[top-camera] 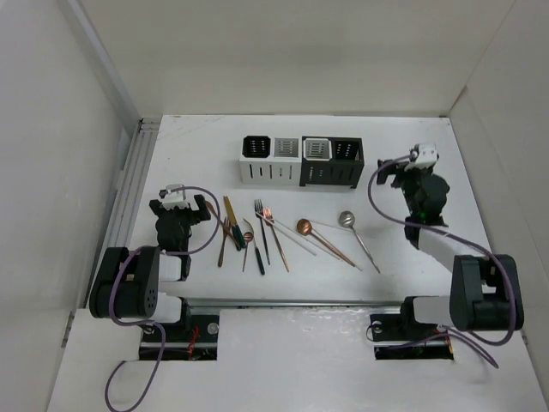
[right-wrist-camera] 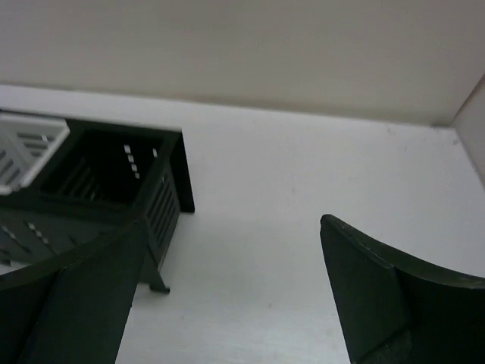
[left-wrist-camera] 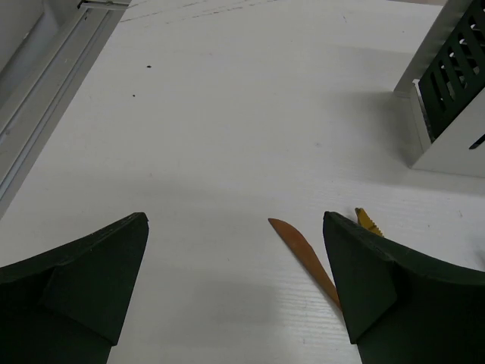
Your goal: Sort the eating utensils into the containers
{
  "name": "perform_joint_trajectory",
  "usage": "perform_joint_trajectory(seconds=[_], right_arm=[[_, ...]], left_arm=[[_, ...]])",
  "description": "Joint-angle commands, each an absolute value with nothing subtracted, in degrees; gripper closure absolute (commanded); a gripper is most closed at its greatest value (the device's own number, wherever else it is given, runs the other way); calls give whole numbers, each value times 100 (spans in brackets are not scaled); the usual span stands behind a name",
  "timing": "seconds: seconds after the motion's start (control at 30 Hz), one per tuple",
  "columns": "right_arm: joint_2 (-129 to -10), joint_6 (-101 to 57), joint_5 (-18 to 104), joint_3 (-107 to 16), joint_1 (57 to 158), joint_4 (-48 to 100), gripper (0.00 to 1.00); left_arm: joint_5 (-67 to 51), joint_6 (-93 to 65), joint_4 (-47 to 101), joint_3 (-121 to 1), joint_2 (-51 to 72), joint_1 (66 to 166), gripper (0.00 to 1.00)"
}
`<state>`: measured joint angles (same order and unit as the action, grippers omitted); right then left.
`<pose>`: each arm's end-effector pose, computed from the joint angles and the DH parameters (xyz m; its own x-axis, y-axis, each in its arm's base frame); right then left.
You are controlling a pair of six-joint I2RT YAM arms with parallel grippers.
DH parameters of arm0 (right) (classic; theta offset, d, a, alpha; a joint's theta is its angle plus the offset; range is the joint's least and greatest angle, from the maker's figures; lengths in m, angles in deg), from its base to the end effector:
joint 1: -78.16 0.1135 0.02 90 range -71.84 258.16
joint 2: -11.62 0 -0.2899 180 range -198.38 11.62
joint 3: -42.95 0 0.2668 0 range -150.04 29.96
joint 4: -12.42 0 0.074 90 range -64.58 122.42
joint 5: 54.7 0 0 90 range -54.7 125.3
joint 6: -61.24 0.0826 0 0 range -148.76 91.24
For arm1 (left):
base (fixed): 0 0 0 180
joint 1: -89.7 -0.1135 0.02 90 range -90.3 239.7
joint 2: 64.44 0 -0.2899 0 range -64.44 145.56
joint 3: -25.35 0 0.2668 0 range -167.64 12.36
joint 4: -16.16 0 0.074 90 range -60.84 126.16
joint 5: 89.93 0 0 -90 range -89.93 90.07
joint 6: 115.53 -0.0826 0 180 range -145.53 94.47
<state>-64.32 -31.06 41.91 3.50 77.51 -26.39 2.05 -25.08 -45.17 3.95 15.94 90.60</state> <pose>0.3201 0.0059 0.2424 0.0446 -0.0404 -0.9982 -0.1020 0.9938 -0.0448 0.2655 -0.0013 0.1771 0.0411 -0.0085 -0.9991 -0.0185 0.9998 -0.0093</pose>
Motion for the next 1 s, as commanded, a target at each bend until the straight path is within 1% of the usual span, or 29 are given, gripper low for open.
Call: perform_joint_trajectory(seconds=[0.0,0.03,0.07,0.1,0.13,0.17,0.23,0.27,0.3,0.33,0.37,0.4,0.43,0.47,0.5,0.53,0.57,0.6,0.67,0.73,0.8,0.83,0.93,0.97], right_arm=[[-5713,-3612,4129,-939,8122,-804,0],[-5580,-4119,3945,-1177,8306,-511,0],[-5483,-4446,3403,-1423,8525,-230,0],[-5430,-4840,3067,-1921,9023,304,0],[-5429,-5793,2690,-2152,9298,562,0],[-5508,-6264,1694,-2381,9858,782,0],[-5840,-6977,425,-2909,10353,1064,0],[-5973,-6954,-391,-3076,10582,1065,0],[-6105,-6693,-2035,-3286,10784,1065,0],[-6184,-6290,-2539,-3750,11047,1639,0],[-6185,-5129,-2300,-4120,11128,2950,0],[-6107,-4586,-1358,-4524,11129,4164,0],[-6106,-4215,1131,-4980,10685,5038,0],[-6037,-3916,1983,-4985,10472,5743,7],[-6036,-3147,2374,-4837,10322,5889,15],[-6036,-2809,2709,-4705,10225,6073,21],[-6105,-2501,2834,-4451,10093,6510,25],[-6341,-2089,3001,-4318,10014,6723,39],[-6606,-1813,3526,-3907,9821,7049,54],[-6931,-1594,3749,-3659,9819,7314,68],[-7046,-1470,3697,-3291,9950,7314,67],[-7047,-1365,3697,-3184,9951,7314,62],[-7282,-1294,3442,-2841,10039,7183,58],[-7362,-1294,3442,-2840,10039,7182,58]], left_arm=[[147,-2527,-5724,286,1440,9075,1],[147,-2527,-5724,286,1440,9075,1],[147,-2527,-5724,286,1440,9075,1],[147,-2527,-5724,286,1440,9127,1],[147,-2527,-5672,286,1440,9180,1],[78,-2692,-5724,286,1440,9241,1],[-343,-2861,-5803,470,1230,9242,1],[-406,-2861,-5568,532,602,9242,1],[-511,-2939,-4957,385,56,9242,1],[-764,-3358,-4176,139,-497,9242,1],[-1097,-3866,-2655,-176,-1321,9242,1],[-1431,-4272,-2013,-510,-1599,9242,1],[-1435,-4519,-1484,-1122,-1775,9242,1],[-1278,-4722,-1000,-1416,-1899,9242,1],[-1059,-4724,-213,-1671,-1961,9242,1],[-639,-4724,204,-1917,-1962,9312,1],[-478,-4724,652,-2424,-1875,9312,1],[-372,-4724,1605,-2682,-1674,9382,1],[-239,-4549,2533,-3383,-1401,9471,1],[-178,-4094,3472,-3685,-971,9550,1],[-353,-3925,3828,-3853,-750,9602,1],[-423,-3855,3934,-3853,-618,9602,1],[-424,-3434,3822,-3670,-687,9716,1],[-424,-3432,3821,-3599,-687,9717,1]])
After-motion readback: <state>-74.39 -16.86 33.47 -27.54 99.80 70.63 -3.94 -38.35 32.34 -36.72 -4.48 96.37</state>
